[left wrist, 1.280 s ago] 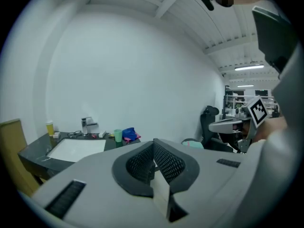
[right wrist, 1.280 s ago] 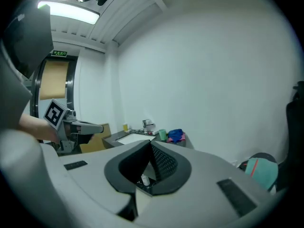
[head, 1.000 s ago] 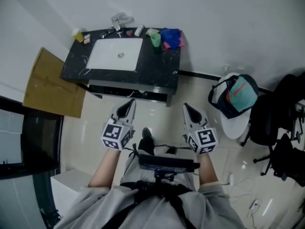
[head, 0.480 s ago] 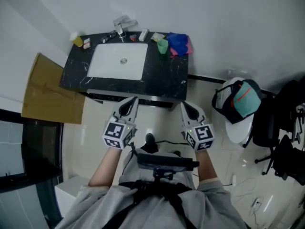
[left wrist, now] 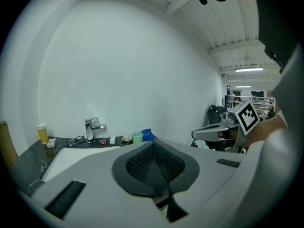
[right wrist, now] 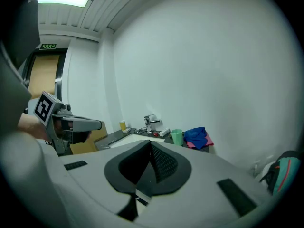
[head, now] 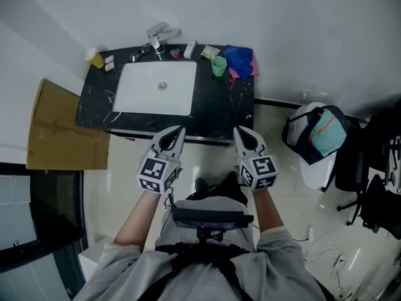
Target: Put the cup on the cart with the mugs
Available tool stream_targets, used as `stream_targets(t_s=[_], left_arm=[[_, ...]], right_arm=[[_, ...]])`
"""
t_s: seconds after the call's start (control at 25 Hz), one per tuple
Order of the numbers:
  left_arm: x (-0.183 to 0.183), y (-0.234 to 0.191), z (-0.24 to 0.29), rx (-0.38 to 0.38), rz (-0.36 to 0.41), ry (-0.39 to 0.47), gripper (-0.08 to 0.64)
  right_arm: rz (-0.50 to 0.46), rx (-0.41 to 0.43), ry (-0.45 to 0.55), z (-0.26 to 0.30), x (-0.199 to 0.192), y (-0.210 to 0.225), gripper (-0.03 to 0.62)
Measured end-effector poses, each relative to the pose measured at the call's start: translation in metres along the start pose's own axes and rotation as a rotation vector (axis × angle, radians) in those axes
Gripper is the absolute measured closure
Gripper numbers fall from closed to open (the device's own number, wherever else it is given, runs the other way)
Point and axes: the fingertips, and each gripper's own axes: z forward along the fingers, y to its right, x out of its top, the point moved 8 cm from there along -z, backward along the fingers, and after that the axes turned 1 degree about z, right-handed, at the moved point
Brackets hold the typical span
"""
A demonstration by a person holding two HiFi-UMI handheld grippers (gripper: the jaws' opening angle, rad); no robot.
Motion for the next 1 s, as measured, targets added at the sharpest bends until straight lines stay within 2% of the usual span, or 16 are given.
stream_targets(t_s=[0.12,0.28,0.44,0.64,0.8,0.88,1.0], left_arm=[[-0.004,-0.011,0.020,0.008,0.002,-0.020,0.560],[-0.001,-0.016,0.050,0.052,-0.052,-0.044,0.560],[0.000,-0.022,0.078,0.056,-0.053,-0.051,0.560],[0.003,-0.025,0.107,0.082,-0.068,-0.071,0.560],[0.004,-0.030,0.119,0.097,-0.069,-0.072,0.560],[0.004,-0.030,0.122,0.113,-0.082,-0.080,0.560],[0.001,-0.034,0.125,0.128,-0.090,-0.085,0.560]], right_arm=[[-0.013,0.029,-0.042,0.032,-0.004,0.013,0.592],[-0.050,0.065,-0.082,0.077,-0.009,0.042,0.590],[-0.052,0.070,-0.139,0.127,-0.019,0.073,0.435],[-0.049,0.068,-0.179,0.182,-0.027,0.105,0.334],[-0.088,0.017,-0.188,0.225,-0.025,0.118,0.225],[-0.099,-0.002,-0.191,0.244,-0.024,0.126,0.195],[-0.115,-0.004,-0.198,0.271,-0.020,0.132,0.187]])
